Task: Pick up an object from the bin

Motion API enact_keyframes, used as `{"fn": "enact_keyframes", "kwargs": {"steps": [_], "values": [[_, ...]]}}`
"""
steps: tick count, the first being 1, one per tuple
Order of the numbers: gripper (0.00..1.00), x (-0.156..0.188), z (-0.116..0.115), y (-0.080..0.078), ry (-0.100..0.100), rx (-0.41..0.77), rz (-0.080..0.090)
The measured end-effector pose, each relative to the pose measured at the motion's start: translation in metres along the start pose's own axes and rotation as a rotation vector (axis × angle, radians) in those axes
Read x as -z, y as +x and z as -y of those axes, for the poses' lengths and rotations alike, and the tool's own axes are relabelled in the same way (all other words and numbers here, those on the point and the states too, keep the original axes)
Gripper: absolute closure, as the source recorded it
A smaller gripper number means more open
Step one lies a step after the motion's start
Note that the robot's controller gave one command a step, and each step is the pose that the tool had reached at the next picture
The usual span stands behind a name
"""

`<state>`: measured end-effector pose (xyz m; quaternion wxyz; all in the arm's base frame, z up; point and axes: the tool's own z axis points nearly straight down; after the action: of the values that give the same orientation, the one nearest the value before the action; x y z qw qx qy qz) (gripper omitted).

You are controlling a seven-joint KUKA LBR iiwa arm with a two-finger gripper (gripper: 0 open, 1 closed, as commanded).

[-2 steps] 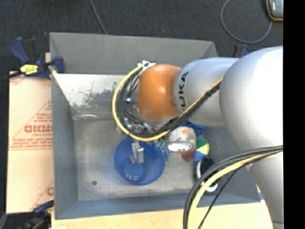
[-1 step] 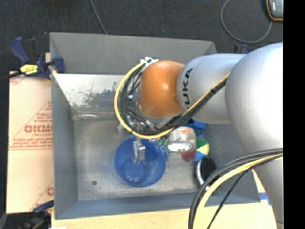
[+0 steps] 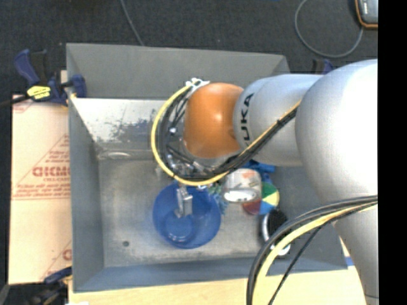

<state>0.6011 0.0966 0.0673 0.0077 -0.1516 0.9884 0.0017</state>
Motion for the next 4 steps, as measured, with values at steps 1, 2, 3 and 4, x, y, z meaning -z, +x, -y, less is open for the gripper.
{"fn": "enact_keyframes", "kwargs": {"steps": [1,2,3,4], "values": [[1.0,0.0135,-0.0013,0.0005,-0.003,-0.015,0.0],[1.0,0.0135,-0.0014,0.0004,-0.003,-0.015,0.0],[1.0,0.0164,-0.0015,0.0,-0.004,-0.017,0.002],[1.0,0.0206,-0.0012,-0.0008,-0.005,-0.018,0.005]]}}
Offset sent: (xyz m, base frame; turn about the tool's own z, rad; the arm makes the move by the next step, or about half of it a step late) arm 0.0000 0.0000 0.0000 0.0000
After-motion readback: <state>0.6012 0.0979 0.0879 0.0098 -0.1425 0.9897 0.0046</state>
